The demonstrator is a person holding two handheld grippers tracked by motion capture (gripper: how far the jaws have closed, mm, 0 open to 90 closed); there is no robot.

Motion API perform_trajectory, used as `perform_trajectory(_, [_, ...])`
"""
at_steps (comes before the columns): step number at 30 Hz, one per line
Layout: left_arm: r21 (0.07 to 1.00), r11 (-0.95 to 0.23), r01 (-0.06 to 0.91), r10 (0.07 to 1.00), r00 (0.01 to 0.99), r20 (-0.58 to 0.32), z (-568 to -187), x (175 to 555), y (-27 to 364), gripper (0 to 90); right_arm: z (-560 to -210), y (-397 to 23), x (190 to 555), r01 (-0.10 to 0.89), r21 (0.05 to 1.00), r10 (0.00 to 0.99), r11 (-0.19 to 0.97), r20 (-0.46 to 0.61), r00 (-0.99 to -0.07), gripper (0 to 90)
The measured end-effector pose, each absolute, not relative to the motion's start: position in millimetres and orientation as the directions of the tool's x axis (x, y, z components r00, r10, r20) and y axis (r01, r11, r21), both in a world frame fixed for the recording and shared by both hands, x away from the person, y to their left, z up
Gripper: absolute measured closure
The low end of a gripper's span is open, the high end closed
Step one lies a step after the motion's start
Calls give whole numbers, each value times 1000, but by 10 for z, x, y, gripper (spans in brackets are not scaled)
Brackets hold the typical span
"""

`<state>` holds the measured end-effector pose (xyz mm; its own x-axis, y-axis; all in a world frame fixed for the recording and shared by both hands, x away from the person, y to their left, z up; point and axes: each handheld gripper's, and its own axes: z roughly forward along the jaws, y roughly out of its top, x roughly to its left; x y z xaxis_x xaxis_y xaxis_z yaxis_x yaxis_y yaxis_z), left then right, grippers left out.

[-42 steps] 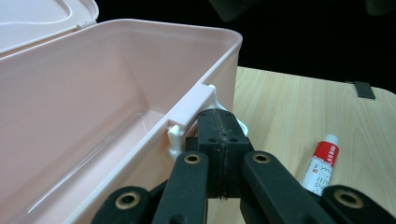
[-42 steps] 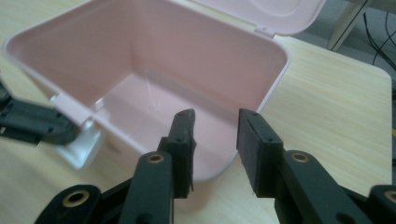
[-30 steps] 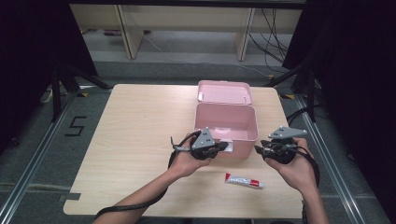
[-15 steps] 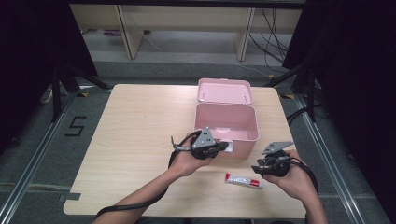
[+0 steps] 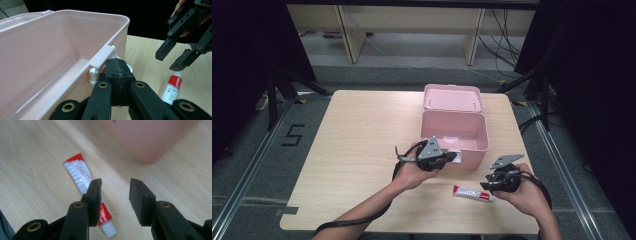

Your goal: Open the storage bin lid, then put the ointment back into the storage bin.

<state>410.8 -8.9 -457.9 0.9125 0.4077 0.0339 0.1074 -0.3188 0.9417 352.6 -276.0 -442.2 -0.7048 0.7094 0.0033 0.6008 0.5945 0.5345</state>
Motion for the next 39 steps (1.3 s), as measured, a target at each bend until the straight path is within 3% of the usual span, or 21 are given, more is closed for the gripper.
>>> perform_trajectory(18, [941, -323, 104, 402, 915, 37, -4570, 4118, -87, 891, -4463, -2546, 3742, 514, 355, 552, 781, -7, -834, 631])
perform_trajectory(30, [936, -336, 105, 402, 915, 42, -4558, 4117, -82, 889, -4473, -2285, 3793, 385, 232, 393, 893, 13, -920, 640])
perform_trajectory(39, [935, -339, 104, 402, 914, 44, -4556, 4116, -83, 889, -4546, -2208, 3780, 373, 139, 375, 917, 10, -927, 638])
